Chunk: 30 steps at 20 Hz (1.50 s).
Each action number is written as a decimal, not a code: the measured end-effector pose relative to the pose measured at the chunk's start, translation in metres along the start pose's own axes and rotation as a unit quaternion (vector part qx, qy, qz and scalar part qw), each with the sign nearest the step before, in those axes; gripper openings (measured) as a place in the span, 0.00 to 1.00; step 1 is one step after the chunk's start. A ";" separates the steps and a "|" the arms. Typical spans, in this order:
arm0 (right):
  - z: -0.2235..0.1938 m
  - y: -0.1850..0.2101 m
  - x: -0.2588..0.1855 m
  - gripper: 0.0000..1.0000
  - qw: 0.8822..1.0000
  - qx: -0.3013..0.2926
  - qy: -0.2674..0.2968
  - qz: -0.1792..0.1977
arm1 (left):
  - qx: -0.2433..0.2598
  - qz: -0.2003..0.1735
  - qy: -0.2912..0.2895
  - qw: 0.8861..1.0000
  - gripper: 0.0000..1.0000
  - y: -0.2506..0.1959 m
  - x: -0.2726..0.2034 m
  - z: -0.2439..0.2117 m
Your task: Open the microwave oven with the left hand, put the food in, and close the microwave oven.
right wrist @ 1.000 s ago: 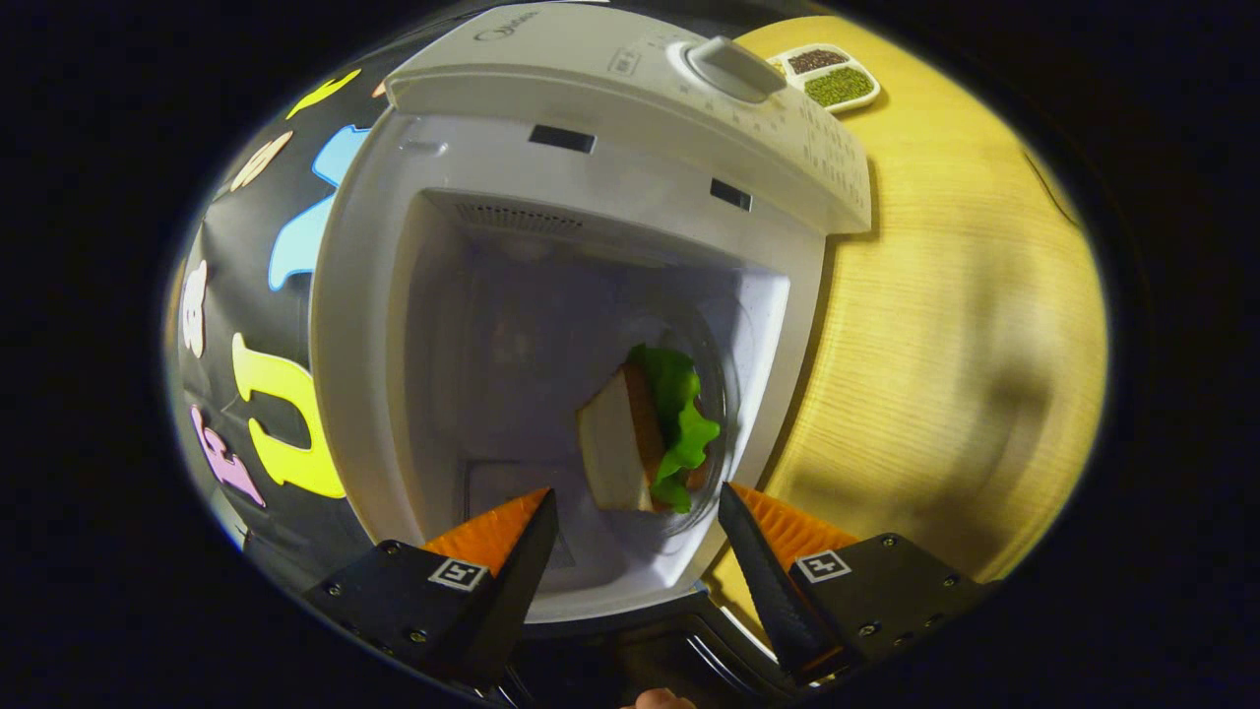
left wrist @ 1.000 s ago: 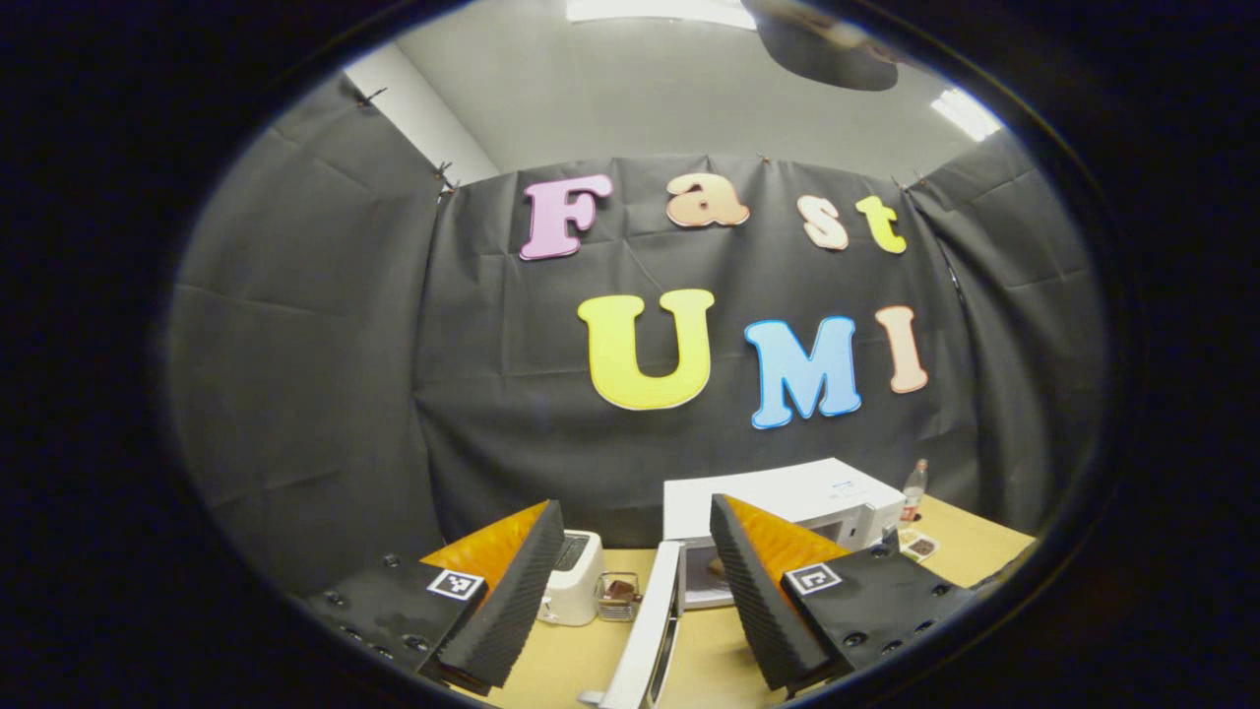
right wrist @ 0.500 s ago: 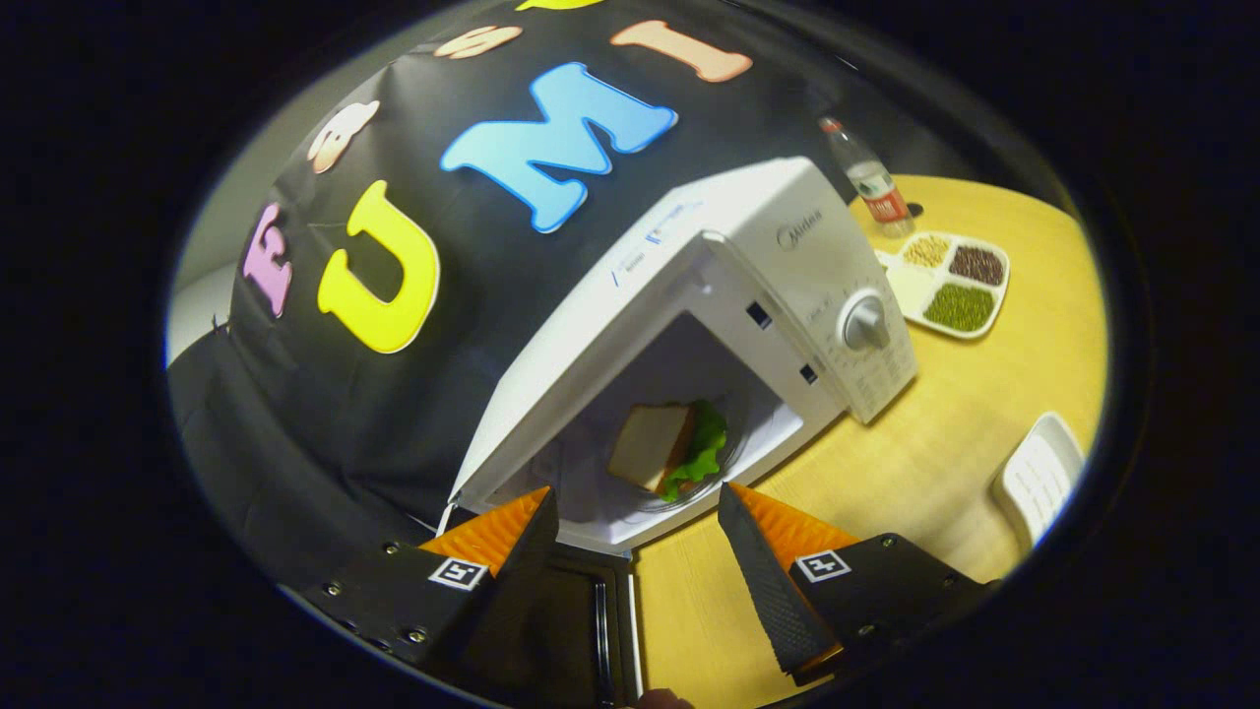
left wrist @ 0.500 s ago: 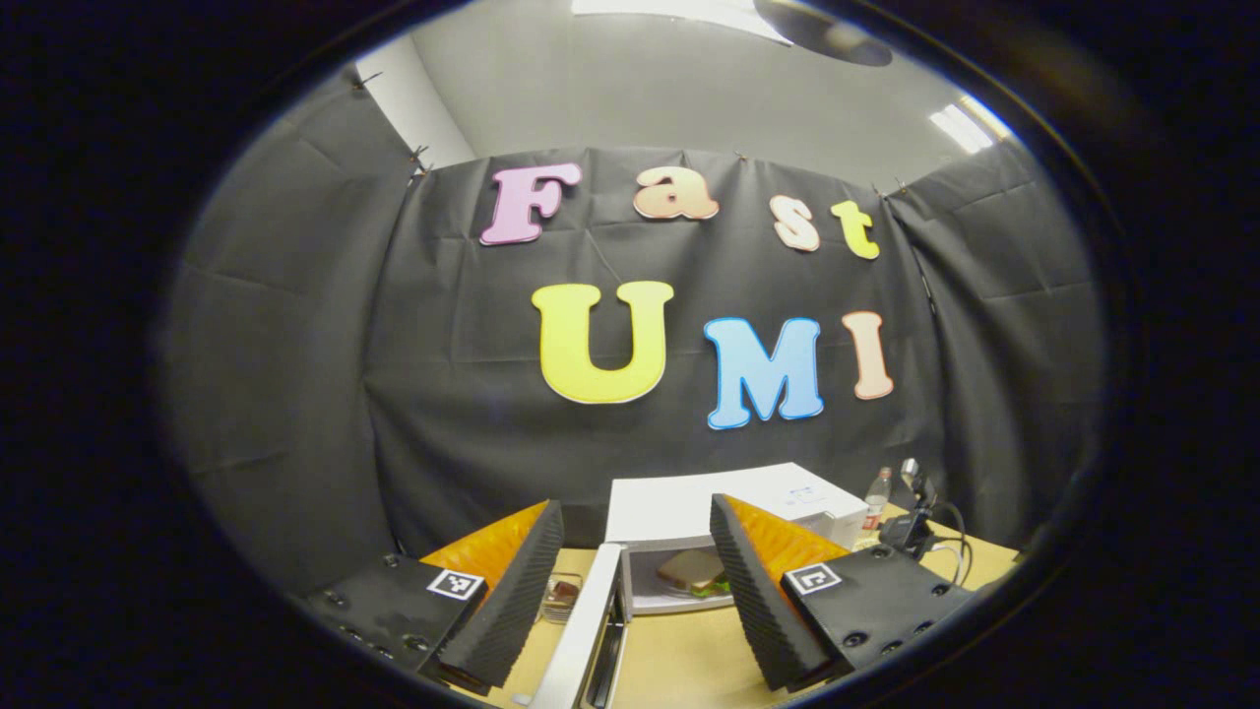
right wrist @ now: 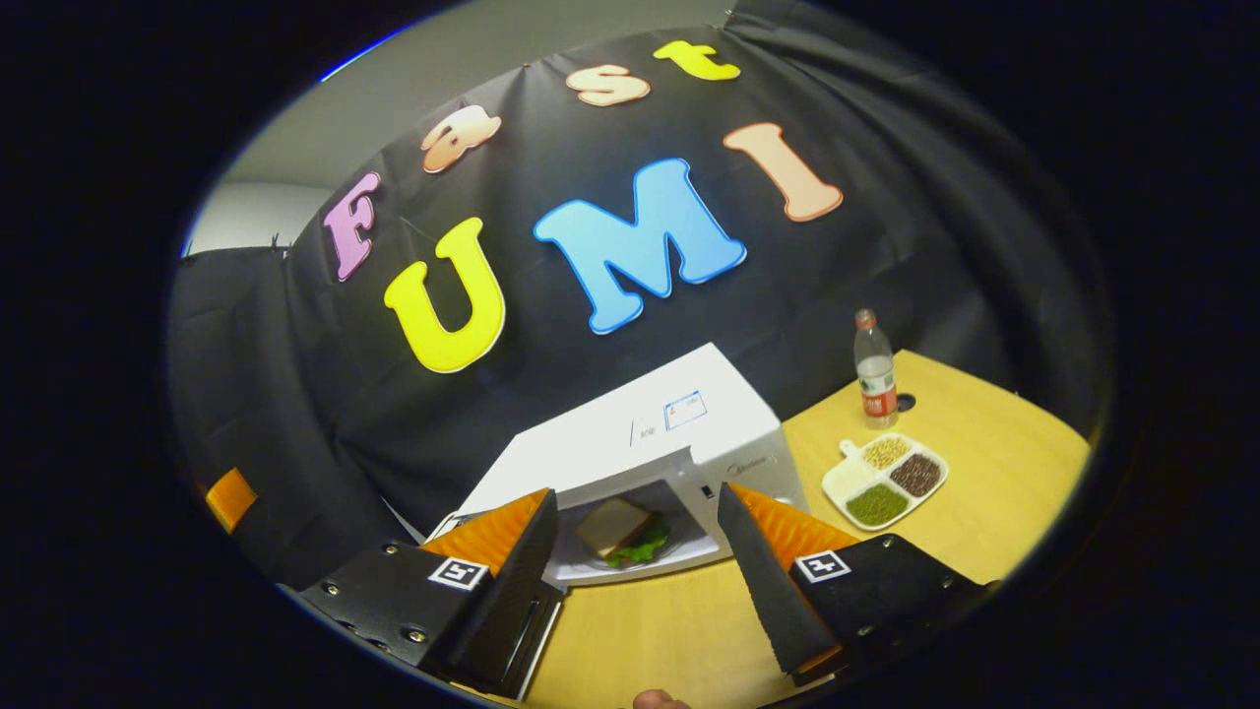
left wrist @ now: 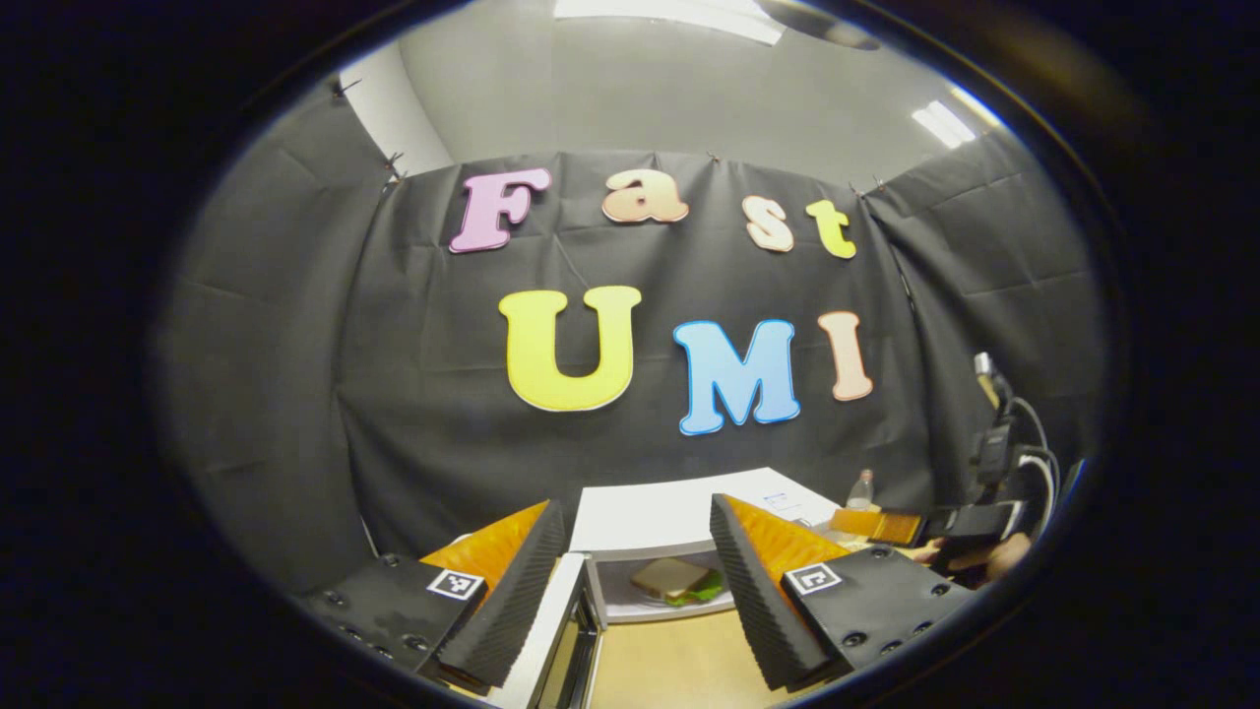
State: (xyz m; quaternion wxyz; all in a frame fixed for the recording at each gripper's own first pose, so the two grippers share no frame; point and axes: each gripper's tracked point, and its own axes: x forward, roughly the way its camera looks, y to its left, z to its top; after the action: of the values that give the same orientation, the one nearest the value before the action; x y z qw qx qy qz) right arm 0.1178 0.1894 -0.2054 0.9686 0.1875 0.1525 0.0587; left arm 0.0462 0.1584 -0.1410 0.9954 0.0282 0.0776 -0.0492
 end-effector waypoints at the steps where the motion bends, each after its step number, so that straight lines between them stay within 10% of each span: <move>1: 0.014 -0.003 -0.009 0.98 1.000 -0.017 -0.015 -0.003 | 0.002 -0.002 0.003 1.000 0.93 -0.003 -0.001 -0.003; 10: 0.122 -0.022 -0.095 0.97 0.974 -0.169 -0.145 -0.042 | 0.000 -0.011 0.028 1.000 0.99 -0.013 -0.005 -0.029; 14: 0.137 -0.033 -0.116 0.97 0.970 -0.166 -0.168 -0.052 | 0.012 -0.008 0.082 0.997 0.57 0.000 -0.018 -0.062; 16: 0.138 -0.040 -0.119 0.97 0.970 -0.166 -0.168 -0.057 | 0.028 0.015 0.093 0.995 0.14 0.027 -0.031 -0.068; 18: 0.134 -0.041 -0.118 0.97 0.971 -0.166 -0.165 -0.052 | 0.018 0.012 0.110 0.994 0.06 0.046 -0.053 -0.075; 23: 0.116 -0.033 -0.115 0.97 0.976 -0.167 -0.140 -0.032 | 0.061 0.067 0.195 0.977 0.07 0.146 -0.108 -0.128; 30: 0.099 -0.021 -0.099 0.97 0.980 -0.168 -0.110 -0.002 | 0.020 0.055 0.285 0.957 0.07 0.140 -0.135 -0.220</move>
State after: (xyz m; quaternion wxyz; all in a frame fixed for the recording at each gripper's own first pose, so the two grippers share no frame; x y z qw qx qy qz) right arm 0.0573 0.1190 -0.0985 0.9973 0.0272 0.0330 0.0602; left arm -0.1058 0.3237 -0.3295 0.9323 0.0653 0.3554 0.0142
